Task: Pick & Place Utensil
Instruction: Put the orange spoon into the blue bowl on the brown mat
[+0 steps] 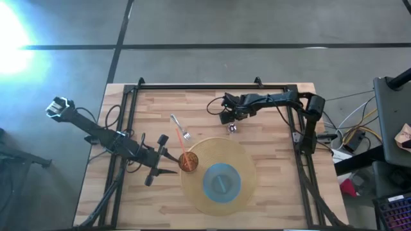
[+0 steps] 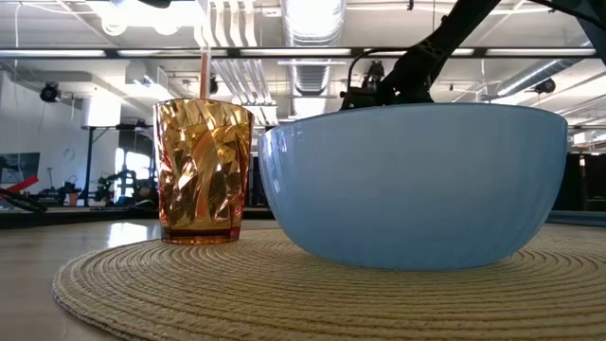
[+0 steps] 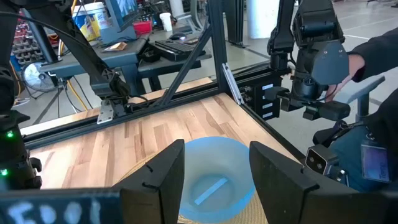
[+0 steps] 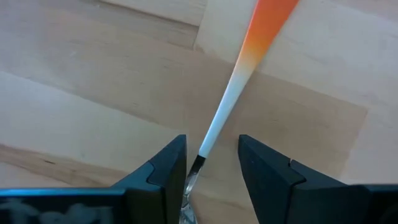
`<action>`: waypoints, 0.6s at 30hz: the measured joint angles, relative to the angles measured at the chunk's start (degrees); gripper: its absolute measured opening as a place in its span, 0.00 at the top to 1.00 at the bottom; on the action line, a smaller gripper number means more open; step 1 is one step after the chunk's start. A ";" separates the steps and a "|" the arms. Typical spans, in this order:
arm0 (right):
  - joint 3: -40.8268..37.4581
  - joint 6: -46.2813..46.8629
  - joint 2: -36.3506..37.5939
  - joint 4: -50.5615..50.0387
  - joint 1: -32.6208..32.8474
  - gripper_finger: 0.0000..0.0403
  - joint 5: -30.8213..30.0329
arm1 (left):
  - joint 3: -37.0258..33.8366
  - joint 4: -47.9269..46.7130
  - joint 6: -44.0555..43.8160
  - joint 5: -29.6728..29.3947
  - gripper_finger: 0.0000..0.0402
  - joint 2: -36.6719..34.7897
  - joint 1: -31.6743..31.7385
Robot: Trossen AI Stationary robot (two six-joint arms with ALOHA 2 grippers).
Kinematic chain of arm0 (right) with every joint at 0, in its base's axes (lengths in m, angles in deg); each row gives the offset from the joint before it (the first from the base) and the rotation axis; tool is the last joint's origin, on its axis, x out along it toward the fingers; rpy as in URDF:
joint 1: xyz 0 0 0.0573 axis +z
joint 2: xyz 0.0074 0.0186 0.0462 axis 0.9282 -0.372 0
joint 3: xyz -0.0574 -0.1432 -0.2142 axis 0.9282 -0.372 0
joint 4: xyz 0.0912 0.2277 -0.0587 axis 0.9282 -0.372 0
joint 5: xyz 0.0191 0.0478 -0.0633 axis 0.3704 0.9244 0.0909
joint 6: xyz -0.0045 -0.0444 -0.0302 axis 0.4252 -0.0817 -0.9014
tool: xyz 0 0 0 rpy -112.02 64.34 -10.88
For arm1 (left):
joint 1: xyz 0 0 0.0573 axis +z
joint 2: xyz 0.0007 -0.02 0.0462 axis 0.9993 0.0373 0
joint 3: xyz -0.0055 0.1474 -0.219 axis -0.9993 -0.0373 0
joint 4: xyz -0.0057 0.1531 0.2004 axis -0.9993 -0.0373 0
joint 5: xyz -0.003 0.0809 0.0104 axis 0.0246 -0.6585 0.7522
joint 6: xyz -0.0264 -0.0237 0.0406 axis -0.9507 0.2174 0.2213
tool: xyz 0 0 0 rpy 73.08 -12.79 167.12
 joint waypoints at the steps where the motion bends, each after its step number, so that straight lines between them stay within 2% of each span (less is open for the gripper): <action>1: -0.18 0.00 0.06 0.13 -0.20 0.65 0.00 | 0.00 0.00 0.00 0.00 0.57 0.00 -0.01; 18: -0.20 -1.46 -0.03 -0.04 -2.96 0.83 -0.83 | 0.00 0.00 0.37 0.00 0.57 0.00 0.01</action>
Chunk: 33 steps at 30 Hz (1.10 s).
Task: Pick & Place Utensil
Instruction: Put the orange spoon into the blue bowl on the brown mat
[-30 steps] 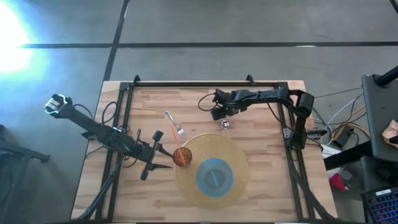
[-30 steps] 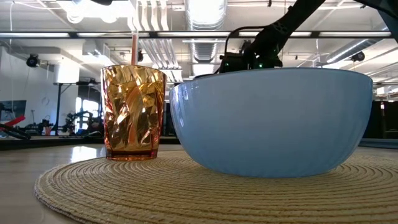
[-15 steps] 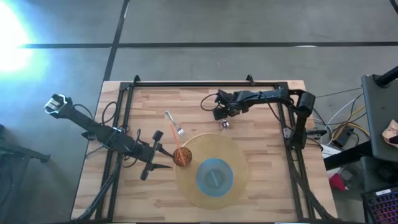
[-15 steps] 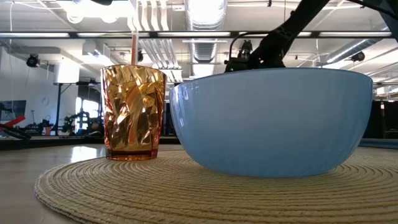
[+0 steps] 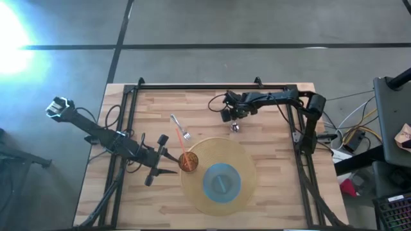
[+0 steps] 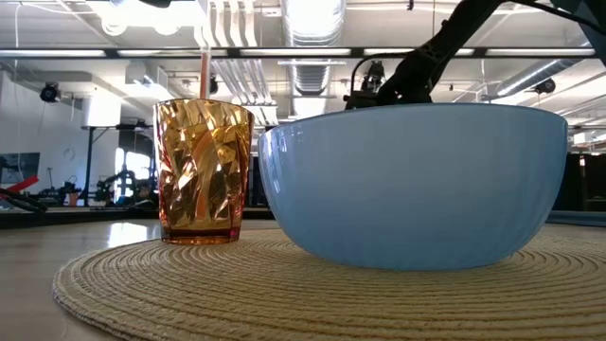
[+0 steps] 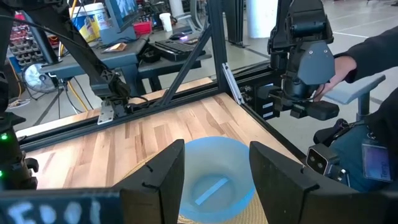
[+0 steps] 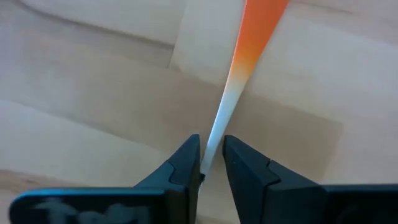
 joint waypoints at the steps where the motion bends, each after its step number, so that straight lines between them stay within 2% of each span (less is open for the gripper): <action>1: -0.04 -0.11 0.00 0.06 -0.26 0.84 -0.06 | 0.00 0.00 0.00 0.00 0.57 0.00 -0.02; 14: -0.88 -2.99 0.11 0.26 -1.45 0.96 -0.04 | 0.00 -0.04 0.04 0.00 0.57 0.00 0.00; 23: -0.13 -7.99 0.73 -1.09 -1.13 0.97 -0.46 | 0.00 -0.04 0.04 0.00 0.57 0.01 -0.01; 33: 0.02 -11.77 8.87 -6.77 2.86 0.98 -0.41 | 0.00 -0.04 0.04 0.00 0.57 0.02 0.00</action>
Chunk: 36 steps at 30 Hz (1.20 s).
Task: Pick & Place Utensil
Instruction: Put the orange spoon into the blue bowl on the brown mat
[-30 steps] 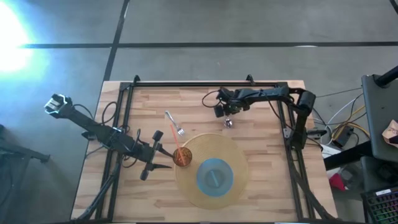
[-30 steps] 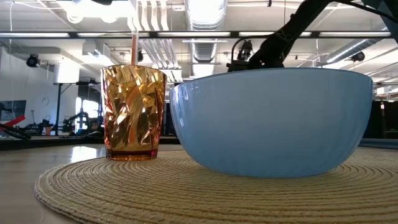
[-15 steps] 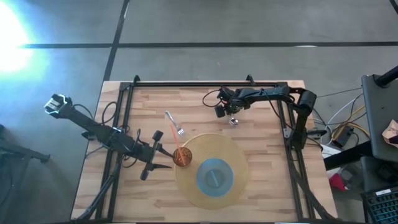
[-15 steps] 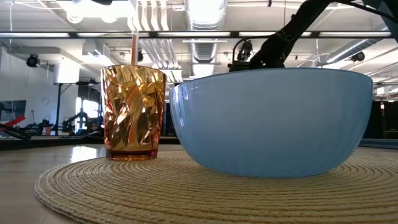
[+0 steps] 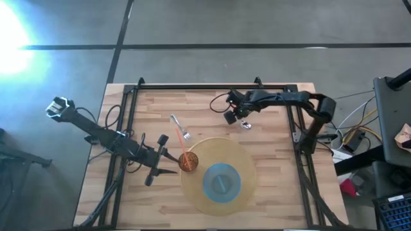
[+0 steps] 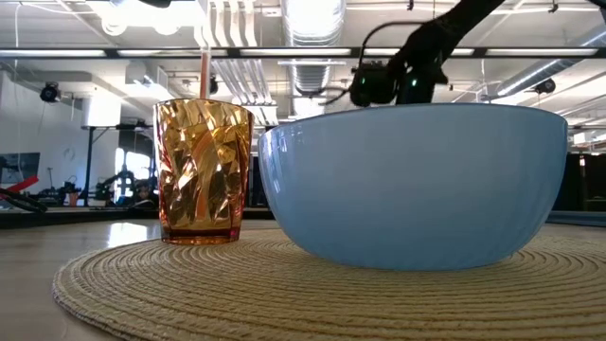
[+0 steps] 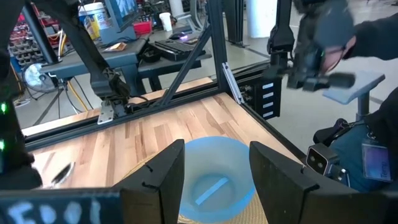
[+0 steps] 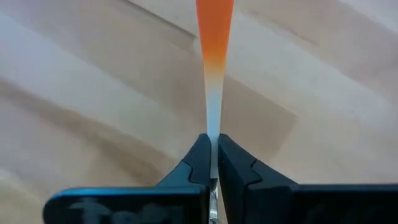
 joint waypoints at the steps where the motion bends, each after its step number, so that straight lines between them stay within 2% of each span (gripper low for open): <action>1: 0.02 -0.04 1.40 -0.56 0.72 0.98 -0.02 | 0.00 -0.02 0.00 0.00 0.57 0.00 -0.02; 8: -0.63 0.99 12.36 -1.98 8.43 0.98 -0.08 | 0.00 0.00 0.00 0.00 0.57 0.00 -0.02; 14: -1.14 4.64 20.61 -2.02 17.15 0.97 -6.85 | 0.02 0.68 -0.02 0.00 0.57 0.00 -0.01; 19: -1.52 7.47 24.71 -1.74 23.64 0.97 -12.91 | 0.02 0.95 -0.02 0.00 0.57 0.00 -0.02; 26: -1.93 8.97 24.96 2.98 30.61 0.97 -19.41 | 0.02 0.92 -0.02 0.00 0.57 0.00 -0.01; 36: -4.03 8.30 17.70 20.29 39.48 0.97 -22.45 | 0.02 0.87 -0.02 0.00 0.57 0.00 -0.02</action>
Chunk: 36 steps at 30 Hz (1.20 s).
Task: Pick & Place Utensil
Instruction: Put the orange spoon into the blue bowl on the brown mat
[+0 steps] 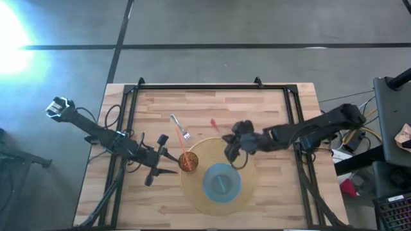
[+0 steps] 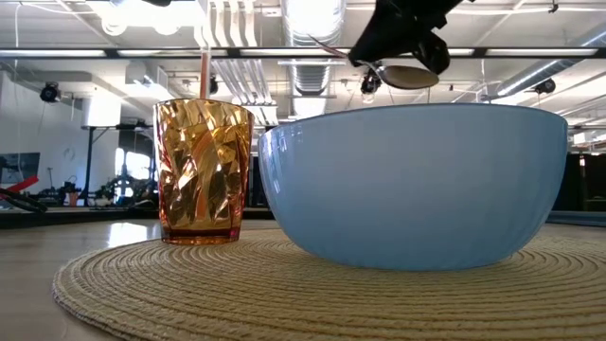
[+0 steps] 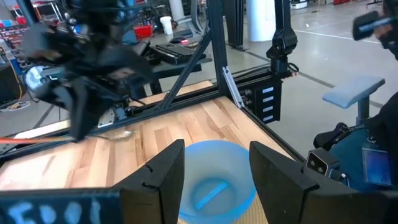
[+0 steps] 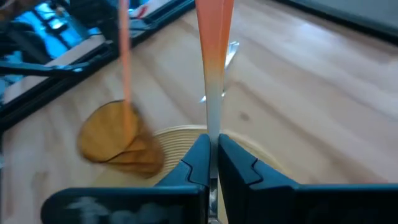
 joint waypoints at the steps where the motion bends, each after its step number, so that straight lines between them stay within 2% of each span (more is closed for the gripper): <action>1: -0.25 0.49 -0.86 1.35 0.84 0.97 -0.29 | 0.00 0.00 -0.02 0.00 0.57 0.00 0.00; 10: -0.41 6.50 -8.01 7.60 6.26 0.97 -2.69 | 0.00 0.02 -0.02 0.00 0.57 0.00 0.02; 21: -0.37 7.92 -14.97 11.26 10.50 0.97 -2.68 | 0.00 0.02 -0.04 0.00 0.57 0.00 0.01; 29: -0.54 5.52 -18.11 11.58 10.51 0.97 -2.86 | 0.00 0.02 -0.20 0.00 0.57 0.00 0.00; 36: -2.55 -0.48 -18.36 15.27 10.60 0.97 -2.55 | 0.00 0.04 -0.20 0.00 0.57 0.00 0.01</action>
